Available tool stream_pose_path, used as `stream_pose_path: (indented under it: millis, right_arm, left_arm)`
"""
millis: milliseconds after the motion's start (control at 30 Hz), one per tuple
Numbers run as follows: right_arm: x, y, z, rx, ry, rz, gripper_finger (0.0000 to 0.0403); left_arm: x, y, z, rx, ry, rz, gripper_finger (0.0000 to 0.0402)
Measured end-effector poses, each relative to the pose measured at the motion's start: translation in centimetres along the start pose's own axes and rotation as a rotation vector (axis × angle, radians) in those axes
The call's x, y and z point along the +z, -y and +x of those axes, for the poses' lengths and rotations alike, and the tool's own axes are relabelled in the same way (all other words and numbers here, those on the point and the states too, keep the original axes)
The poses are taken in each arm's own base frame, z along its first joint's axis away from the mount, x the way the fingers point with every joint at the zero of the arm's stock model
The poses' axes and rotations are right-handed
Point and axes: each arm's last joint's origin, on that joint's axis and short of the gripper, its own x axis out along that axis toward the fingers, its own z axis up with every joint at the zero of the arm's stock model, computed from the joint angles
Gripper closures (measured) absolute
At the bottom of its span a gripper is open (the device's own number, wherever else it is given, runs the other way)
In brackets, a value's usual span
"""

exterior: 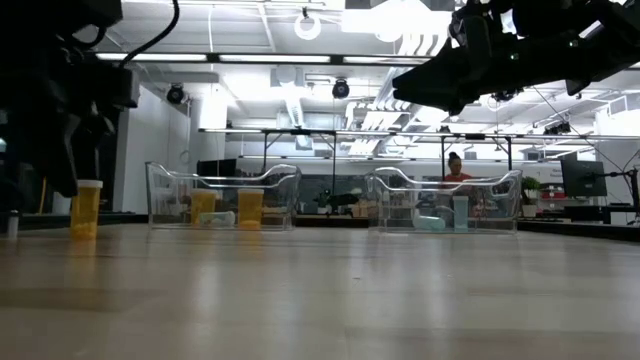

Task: Pick and place medicine bottles into bin by pill shape (circle, oval)
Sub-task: Put the orange tablet bottle into the right transparent bin

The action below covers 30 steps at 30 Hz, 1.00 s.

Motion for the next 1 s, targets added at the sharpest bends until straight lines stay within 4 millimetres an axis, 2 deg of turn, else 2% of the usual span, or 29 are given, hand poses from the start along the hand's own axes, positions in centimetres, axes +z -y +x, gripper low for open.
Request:
stream_pose_path:
  millis: [233,333,900,1000]
  right_arm:
    - [-0.01,-0.01,0.0,0.001,-0.001,0.0,0.0214]
    - [-0.02,-0.01,0.0,0.001,-0.002,0.0,0.0214]
    - [-0.04,-0.02,0.0,0.008,-0.004,-0.001,0.0214]
    - [-0.04,-0.03,0.0,0.008,-0.004,-0.001,0.0214]
  left_arm:
    - [0.29,0.17,0.11,0.002,0.031,0.019,0.0123]
    - [0.17,0.12,0.11,0.001,0.015,0.023,0.0135]
    - [0.2,0.14,0.07,0.0,0.017,0.023,0.0283]
    - [0.68,0.33,-0.4,-0.013,0.034,0.034,0.0301]
